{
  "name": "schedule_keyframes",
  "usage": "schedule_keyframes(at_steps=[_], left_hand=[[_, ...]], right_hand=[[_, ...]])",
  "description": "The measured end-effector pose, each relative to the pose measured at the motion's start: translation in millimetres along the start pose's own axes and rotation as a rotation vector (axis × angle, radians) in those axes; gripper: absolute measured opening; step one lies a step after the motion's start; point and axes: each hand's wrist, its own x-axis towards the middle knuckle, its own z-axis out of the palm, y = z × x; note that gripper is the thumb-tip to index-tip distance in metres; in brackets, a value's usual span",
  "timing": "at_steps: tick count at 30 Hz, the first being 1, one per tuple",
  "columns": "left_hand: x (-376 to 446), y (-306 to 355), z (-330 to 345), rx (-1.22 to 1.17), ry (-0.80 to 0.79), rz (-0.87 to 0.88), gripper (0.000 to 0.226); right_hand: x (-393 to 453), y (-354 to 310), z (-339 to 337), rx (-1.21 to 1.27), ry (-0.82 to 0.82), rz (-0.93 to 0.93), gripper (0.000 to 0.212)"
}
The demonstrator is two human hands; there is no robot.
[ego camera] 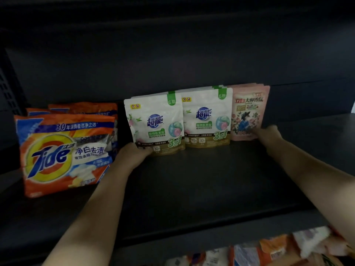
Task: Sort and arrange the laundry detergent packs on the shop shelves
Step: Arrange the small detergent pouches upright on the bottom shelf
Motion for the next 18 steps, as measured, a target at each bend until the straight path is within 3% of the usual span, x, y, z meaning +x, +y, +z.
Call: schedule_keyframes(at_steps=[3, 6, 12, 18], left_hand=[[-29.0, 3.7, -3.8, 0.256, -0.043, 0.064, 0.038], [-55.6, 15.3, 6.6, 0.386, -0.067, 0.144, 0.044], [-86.4, 69.6, 62.9, 0.527, -0.204, 0.504, 0.041], [-119.7, 132.2, 118.3, 0.526, -0.218, 0.881, 0.029]], right_hand=[[-22.0, -2.1, -1.1, -0.301, 0.017, -0.041, 0.072], [-49.3, -5.4, -4.3, -0.566, -0.035, -0.163, 0.063], [-92.7, 10.0, -35.0, -0.954, -0.152, -0.434, 0.047], [-117.5, 18.0, -95.9, -0.973, -0.121, -0.523, 0.052]])
